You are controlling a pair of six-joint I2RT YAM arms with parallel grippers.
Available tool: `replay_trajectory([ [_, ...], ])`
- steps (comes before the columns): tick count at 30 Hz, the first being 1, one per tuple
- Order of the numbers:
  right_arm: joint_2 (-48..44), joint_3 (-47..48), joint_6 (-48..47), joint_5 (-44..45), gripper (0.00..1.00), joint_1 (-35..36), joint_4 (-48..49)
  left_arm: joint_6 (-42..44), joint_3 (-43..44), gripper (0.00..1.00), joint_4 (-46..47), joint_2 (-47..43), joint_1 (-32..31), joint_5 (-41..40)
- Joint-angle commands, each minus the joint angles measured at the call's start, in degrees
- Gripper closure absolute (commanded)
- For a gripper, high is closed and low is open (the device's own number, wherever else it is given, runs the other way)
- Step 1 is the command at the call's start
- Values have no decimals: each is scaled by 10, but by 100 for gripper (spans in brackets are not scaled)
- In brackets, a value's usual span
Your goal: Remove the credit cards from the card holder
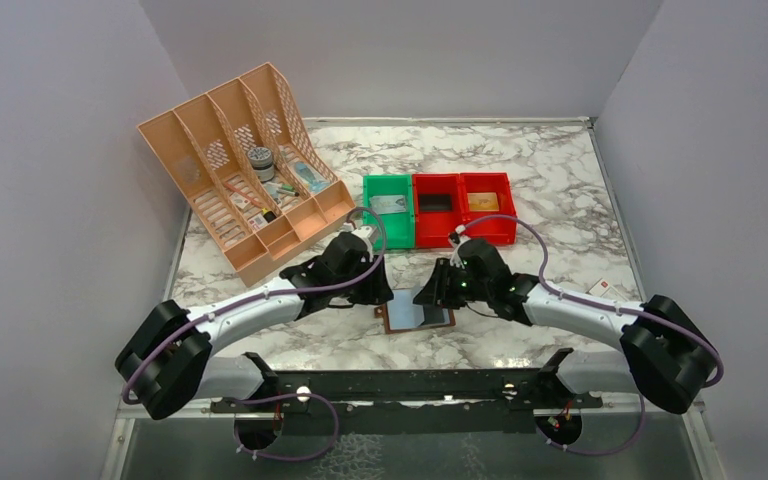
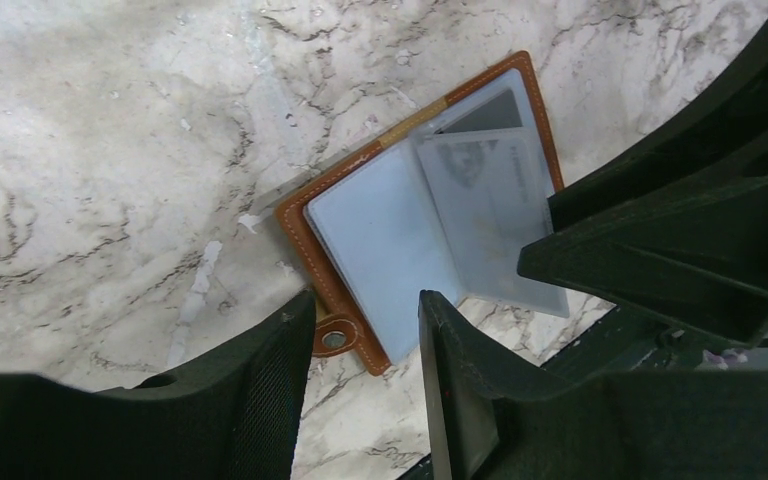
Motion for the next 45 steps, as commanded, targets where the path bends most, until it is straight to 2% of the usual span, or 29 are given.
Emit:
replay_trajectory([
  [1,7,17,-4,-12,77,3,-2,-17,11,56,38,3,-5,44],
  [5,6,15,-4,-8,88,3,-7,-40,0,55,43,-25,-9,8],
  [7,7,14,-11,-24,89,3,4,-50,-11,55,44,-44,-10,-9],
  [15,35,28,-19,-69,83,3,31,-67,-37,53,49,-72,-10,-18],
  [21,41,34,-25,-93,71,3,42,-88,-49,52,72,-73,-10,-8],
  [30,50,31,-30,-167,68,3,96,-96,-54,46,63,-87,-10,-25],
  [33,42,30,-29,-150,69,3,86,-96,-52,44,51,-95,-10,-36],
  [37,10,32,-30,-55,71,3,28,-94,-51,41,38,-101,-10,-42],
  [41,-15,35,-31,33,73,1,-27,-81,-41,42,47,-81,-11,-9],
  [45,-33,22,-26,45,73,-20,-24,-64,-9,42,49,-46,-27,16],
])
